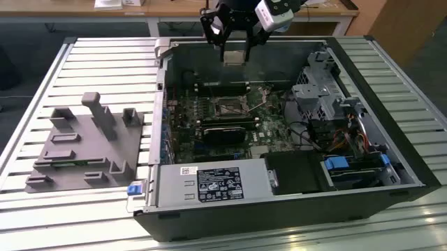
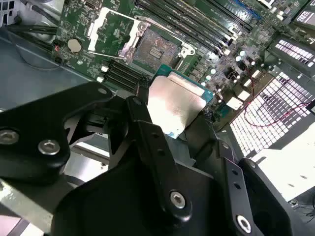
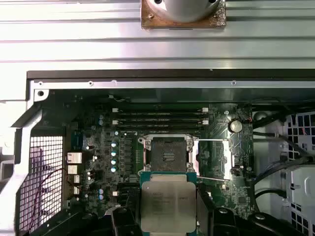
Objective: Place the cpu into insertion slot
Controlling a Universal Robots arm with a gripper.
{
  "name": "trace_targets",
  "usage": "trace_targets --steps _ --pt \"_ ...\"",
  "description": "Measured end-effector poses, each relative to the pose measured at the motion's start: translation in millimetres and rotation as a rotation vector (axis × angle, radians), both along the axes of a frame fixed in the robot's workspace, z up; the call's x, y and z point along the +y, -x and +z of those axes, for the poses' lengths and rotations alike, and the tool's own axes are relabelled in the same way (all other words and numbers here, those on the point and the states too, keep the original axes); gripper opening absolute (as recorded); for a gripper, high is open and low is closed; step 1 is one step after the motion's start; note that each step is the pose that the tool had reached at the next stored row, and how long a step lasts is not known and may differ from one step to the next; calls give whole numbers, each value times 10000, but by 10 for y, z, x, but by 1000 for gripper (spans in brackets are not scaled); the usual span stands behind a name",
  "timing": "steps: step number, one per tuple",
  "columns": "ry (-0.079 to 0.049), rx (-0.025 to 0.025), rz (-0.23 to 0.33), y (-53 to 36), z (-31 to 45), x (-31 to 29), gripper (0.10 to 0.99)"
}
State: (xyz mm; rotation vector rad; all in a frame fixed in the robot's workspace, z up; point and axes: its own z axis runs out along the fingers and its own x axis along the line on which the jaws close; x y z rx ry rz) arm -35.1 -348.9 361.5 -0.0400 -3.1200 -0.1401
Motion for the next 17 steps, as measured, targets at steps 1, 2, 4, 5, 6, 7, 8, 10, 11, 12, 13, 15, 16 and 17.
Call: trace_targets --steps 1,2,4,5,6,7,8,10,11,12,13,15,16,17 --pt "0 0 0 0 0 0 541" --pt "0 0 0 0 0 0 541" --pt "0 0 -1 0 0 0 541" --pt "0 1 -7 0 0 0 541" --pt "0 0 -23 0 0 0 541" --pt "0 0 -54 0 0 0 541" --pt "0 0 -102 0 0 0 541" --pt "6 0 -244 0 0 0 541" --pt "12 0 -349 0 0 0 541" --pt "17 0 -477 0 -1 0 541" --pt "23 0 -609 0 -1 0 541" --pt "30 0 -868 0 -2 0 541" --pt "33 1 -999 0 -2 0 541" --pt "37 0 -1115 0 -3 0 541"
